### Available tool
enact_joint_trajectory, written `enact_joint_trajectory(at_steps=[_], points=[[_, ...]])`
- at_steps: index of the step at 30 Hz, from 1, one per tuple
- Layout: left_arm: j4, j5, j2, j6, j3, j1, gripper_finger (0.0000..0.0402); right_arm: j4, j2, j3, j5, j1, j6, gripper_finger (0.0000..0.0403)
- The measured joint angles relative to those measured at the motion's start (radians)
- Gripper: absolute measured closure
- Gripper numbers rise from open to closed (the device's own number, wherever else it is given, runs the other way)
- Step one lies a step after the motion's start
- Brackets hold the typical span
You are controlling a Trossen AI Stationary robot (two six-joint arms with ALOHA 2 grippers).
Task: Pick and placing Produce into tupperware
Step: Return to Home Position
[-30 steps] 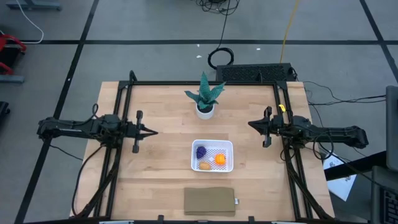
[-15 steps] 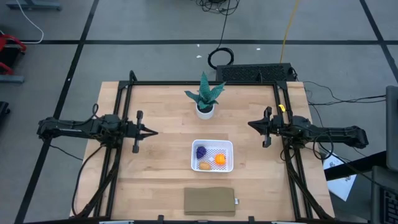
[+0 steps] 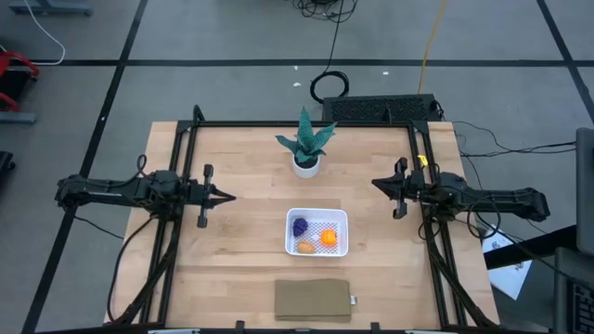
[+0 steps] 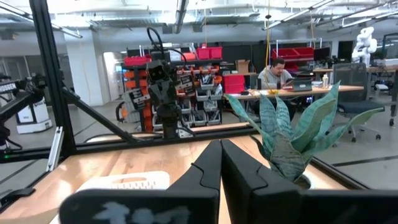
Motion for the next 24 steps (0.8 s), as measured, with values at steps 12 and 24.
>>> enact_joint_trajectory(at_steps=[12, 24], points=[[-0.004, -0.003, 0.0, 0.0, 0.0, 0.0, 0.0383, 0.001, 0.0, 0.0, 0.0, 0.0, 0.0, 0.0403], [-0.005, -0.003, 0.0, 0.0, 0.0, 0.0, 0.0395, -0.001, 0.0, 0.0, 0.0, 0.0, 0.0, 0.0403]])
